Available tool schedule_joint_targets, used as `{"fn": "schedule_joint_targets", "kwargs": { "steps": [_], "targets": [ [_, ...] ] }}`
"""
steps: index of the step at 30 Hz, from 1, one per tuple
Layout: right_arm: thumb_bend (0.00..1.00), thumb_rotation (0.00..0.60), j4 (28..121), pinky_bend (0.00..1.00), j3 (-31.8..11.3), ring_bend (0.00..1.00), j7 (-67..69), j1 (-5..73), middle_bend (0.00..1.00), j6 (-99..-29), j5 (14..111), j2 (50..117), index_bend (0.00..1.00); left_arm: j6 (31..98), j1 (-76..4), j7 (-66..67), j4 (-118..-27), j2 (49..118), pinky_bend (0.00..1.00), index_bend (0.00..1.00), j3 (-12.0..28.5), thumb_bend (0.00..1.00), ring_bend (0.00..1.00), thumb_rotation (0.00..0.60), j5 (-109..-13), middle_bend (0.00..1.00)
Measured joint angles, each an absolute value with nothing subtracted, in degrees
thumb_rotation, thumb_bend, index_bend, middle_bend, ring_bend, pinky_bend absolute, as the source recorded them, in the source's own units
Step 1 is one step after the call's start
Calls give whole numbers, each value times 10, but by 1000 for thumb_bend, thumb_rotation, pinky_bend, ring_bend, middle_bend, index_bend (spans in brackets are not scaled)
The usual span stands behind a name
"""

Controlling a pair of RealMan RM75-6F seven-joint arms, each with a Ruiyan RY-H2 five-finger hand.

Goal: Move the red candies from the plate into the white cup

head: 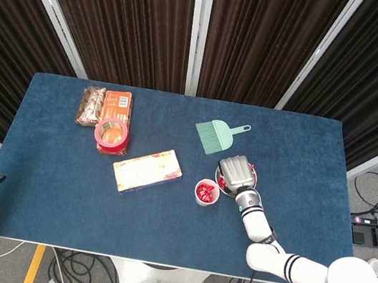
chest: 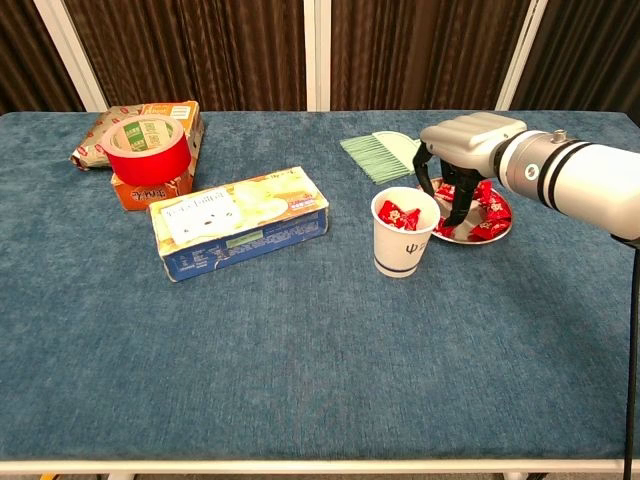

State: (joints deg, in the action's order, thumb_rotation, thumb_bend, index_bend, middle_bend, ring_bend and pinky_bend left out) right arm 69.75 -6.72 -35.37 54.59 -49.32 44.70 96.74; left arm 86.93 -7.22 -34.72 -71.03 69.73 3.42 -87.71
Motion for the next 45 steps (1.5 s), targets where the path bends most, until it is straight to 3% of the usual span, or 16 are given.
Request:
{"fn": "schedule_joint_targets", "kwargs": {
  "steps": [33, 45],
  "targets": [
    [59, 600, 635, 1000, -68, 1000, -398, 555, 1000, -433, 411, 997, 547, 862, -75, -357, -698, 699, 203, 166, 35, 91, 99, 160, -874, 155],
    [175, 600, 645, 1000, -57, 1000, -434, 569, 1000, -417, 362, 993, 595, 864, -74, -359, -698, 698, 203, 166, 36, 90, 99, 160, -874, 156]
  ]
}}
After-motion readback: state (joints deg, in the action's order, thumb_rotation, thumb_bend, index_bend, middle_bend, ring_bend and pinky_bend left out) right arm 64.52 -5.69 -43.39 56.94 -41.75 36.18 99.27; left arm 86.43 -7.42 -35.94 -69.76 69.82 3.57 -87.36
